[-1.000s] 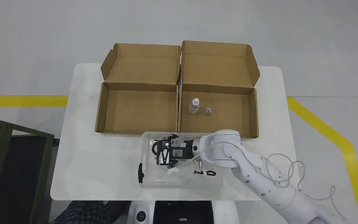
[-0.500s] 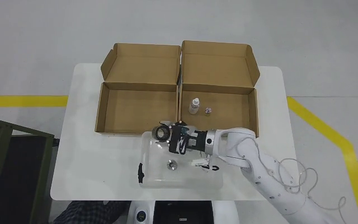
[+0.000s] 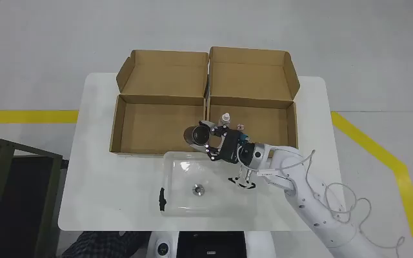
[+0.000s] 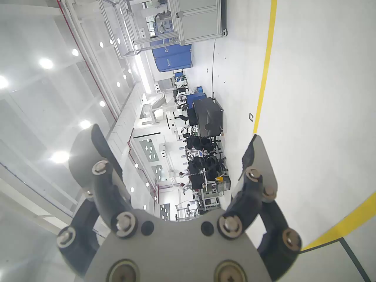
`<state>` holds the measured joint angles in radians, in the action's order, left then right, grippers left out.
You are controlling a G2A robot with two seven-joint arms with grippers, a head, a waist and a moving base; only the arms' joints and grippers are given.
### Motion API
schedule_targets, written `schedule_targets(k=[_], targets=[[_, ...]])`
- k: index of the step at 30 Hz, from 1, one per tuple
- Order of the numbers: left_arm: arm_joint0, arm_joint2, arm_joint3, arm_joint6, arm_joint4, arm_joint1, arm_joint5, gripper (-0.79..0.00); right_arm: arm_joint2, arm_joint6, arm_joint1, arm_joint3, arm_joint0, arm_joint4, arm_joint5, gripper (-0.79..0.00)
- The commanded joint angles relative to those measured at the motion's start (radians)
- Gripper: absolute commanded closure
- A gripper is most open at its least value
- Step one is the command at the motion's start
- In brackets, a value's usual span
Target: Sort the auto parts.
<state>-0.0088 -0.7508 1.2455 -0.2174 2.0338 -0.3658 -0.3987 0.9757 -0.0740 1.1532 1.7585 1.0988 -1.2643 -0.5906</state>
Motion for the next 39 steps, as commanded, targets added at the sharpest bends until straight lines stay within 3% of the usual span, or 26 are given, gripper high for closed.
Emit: schedule_targets(k=[1, 10, 18, 30, 39], targets=[[0.0, 0.0, 0.0, 0.0, 0.0, 0.0, 0.0, -0.785, 0.011, -0.016, -0.001, 0.004, 0.008, -0.005, 0.003, 0.0], [0.0, 0.0, 0.0, 0.0, 0.0, 0.0, 0.0, -0.785, 0.035, -0.039, -0.002, 0.01, 0.021, -0.012, -0.003, 0.0], [0.0, 0.0, 0.0, 0.0, 0.0, 0.0, 0.0, -0.785, -0.013, 0.019, 0.013, -0.026, -0.034, -0.011, -0.023, 0.0], [0.0, 0.0, 0.0, 0.0, 0.0, 0.0, 0.0, -0.785, -0.159, 0.151, 0.071, -0.165, -0.211, -0.025, 0.024, 0.0], [0.0, 0.0, 0.0, 0.0, 0.0, 0.0, 0.0, -0.785, -0.246, 0.279, 0.13, -0.288, -0.323, -0.002, 0.151, 0.0]])
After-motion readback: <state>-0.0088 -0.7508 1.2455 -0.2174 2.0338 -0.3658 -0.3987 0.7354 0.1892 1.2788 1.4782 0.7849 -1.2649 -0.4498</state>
